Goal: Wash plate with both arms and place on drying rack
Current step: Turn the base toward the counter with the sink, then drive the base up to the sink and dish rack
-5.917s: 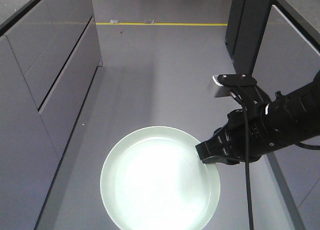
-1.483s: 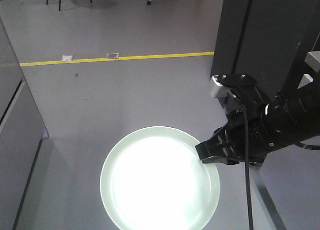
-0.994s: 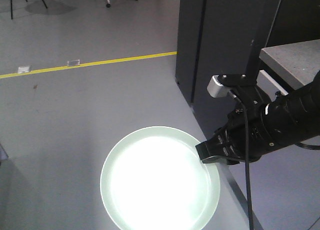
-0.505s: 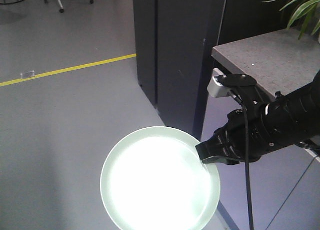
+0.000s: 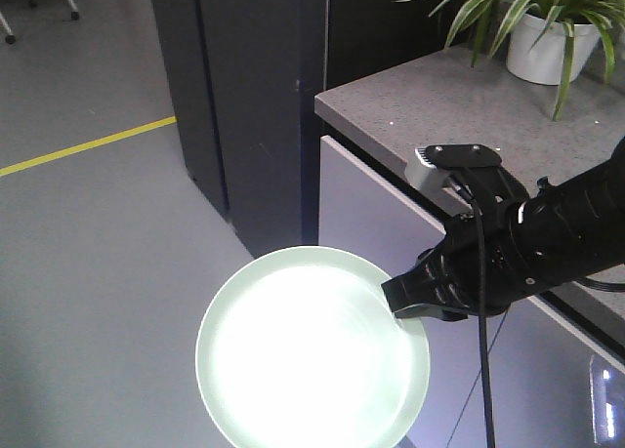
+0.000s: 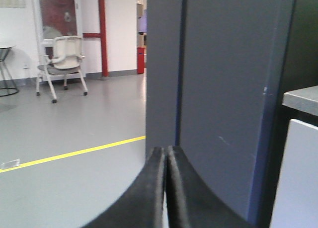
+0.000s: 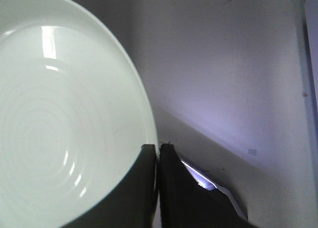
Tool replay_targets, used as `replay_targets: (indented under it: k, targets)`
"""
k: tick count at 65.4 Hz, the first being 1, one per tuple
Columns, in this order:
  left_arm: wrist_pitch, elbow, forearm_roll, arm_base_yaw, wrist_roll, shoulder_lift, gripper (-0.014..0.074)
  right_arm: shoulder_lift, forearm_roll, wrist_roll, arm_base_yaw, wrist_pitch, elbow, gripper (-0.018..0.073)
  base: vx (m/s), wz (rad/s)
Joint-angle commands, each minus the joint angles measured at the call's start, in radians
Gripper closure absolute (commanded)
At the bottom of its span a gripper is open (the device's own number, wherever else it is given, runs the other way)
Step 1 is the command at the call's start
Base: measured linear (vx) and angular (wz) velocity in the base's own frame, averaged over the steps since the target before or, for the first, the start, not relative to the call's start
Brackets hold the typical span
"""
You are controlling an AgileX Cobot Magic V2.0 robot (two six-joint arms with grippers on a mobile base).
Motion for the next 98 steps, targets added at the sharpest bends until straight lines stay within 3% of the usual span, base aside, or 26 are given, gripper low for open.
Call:
replay_targets:
  k: [1,98]
  targets:
    - [-0.074,-0.026,-0.007,-0.001,-0.003,-0.014,0.0603,-0.031,0.032,-0.009,0.000,-0.029,-0.027,0.0561,0.05,-0.32]
    - [-0.074,-0.026,-0.007,-0.004,-0.003,-0.014,0.0603,-0.031,0.031,-0.009,0.000,-0.029,-0.027,0.0561,-0.03,-0.34]
